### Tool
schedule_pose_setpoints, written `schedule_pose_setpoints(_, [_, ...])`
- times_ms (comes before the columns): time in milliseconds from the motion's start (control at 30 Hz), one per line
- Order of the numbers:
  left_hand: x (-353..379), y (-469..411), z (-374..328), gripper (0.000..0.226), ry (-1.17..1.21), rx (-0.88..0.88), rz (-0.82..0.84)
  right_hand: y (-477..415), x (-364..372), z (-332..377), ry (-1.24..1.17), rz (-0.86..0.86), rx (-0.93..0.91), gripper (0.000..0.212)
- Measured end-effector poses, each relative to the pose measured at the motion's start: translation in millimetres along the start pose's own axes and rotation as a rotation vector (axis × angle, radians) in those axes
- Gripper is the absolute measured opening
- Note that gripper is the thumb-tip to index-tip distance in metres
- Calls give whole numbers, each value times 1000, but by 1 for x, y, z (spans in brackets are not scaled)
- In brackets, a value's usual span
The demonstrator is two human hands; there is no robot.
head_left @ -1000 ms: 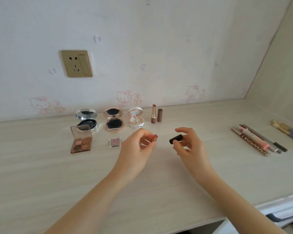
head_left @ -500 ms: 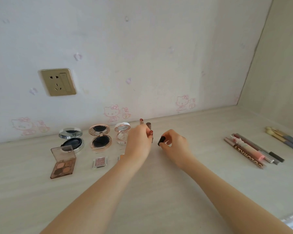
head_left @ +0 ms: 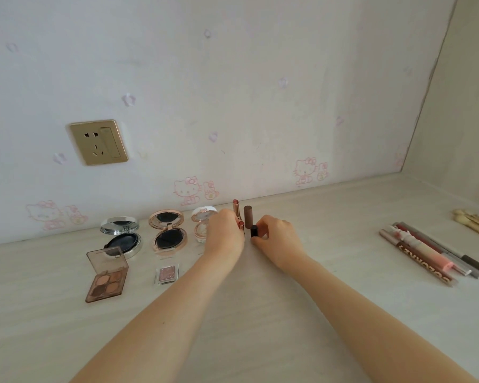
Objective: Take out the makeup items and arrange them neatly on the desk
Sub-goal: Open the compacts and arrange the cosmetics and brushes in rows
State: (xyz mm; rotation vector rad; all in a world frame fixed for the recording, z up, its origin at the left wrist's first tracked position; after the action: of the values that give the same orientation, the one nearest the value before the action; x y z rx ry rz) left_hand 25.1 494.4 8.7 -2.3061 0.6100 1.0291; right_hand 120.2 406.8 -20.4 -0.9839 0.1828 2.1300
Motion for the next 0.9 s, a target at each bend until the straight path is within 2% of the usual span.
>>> schedule_pose_setpoints(233, [5, -4, 0, 14, -32, -13, -49, -10, 2, 1, 64, -14, 0, 17])
schedule_pose_setpoints(667, [7, -4, 1, 10, 17, -28, -37, -14, 6, -3, 106, -25, 21, 24])
schedule_pose_setpoints(900, [8, 18, 0, 26, 87, -23, -47, -10, 1, -7, 92, -45, -2, 36])
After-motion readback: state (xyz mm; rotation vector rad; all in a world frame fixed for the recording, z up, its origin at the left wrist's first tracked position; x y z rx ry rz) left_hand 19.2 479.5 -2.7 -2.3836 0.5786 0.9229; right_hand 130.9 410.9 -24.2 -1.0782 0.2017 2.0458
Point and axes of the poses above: each hand's wrist, its own y-axis away from the middle knuckle, its own x-axis out of the palm, z = x × y, the point moved 3 cm from there along -y, towards the middle knuckle, and after that the axes turned 5 degrees about x, right-handed, at the moved point
